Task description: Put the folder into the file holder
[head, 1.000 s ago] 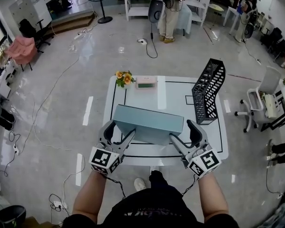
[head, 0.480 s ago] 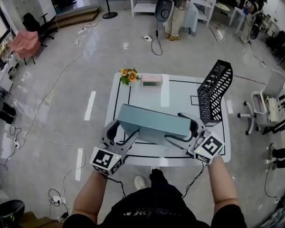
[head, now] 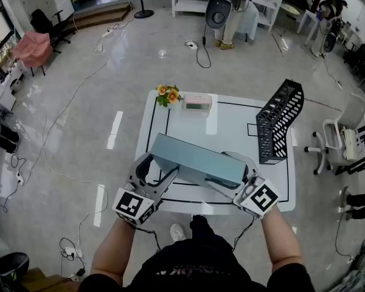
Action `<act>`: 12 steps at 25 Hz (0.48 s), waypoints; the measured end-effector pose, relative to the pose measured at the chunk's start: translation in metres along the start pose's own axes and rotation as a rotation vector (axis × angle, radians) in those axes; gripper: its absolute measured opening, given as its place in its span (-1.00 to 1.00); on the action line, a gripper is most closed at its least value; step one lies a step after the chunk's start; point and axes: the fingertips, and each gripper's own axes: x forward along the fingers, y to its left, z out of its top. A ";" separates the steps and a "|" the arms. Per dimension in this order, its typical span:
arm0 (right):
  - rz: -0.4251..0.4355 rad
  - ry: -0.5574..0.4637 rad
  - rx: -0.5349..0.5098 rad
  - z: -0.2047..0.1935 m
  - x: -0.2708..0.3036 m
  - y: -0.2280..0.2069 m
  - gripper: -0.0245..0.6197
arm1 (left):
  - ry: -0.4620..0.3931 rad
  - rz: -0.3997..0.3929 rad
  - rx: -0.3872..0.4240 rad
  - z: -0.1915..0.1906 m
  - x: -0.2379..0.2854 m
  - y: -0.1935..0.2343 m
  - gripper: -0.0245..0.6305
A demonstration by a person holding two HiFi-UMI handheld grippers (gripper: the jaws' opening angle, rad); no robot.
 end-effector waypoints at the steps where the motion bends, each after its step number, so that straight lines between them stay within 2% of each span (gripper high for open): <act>1: -0.002 -0.002 0.001 0.000 0.000 0.001 0.13 | -0.001 -0.005 0.001 -0.001 0.000 0.001 0.07; 12: -0.058 -0.003 0.010 0.000 -0.001 0.010 0.02 | 0.023 -0.028 0.003 -0.002 -0.006 0.003 0.06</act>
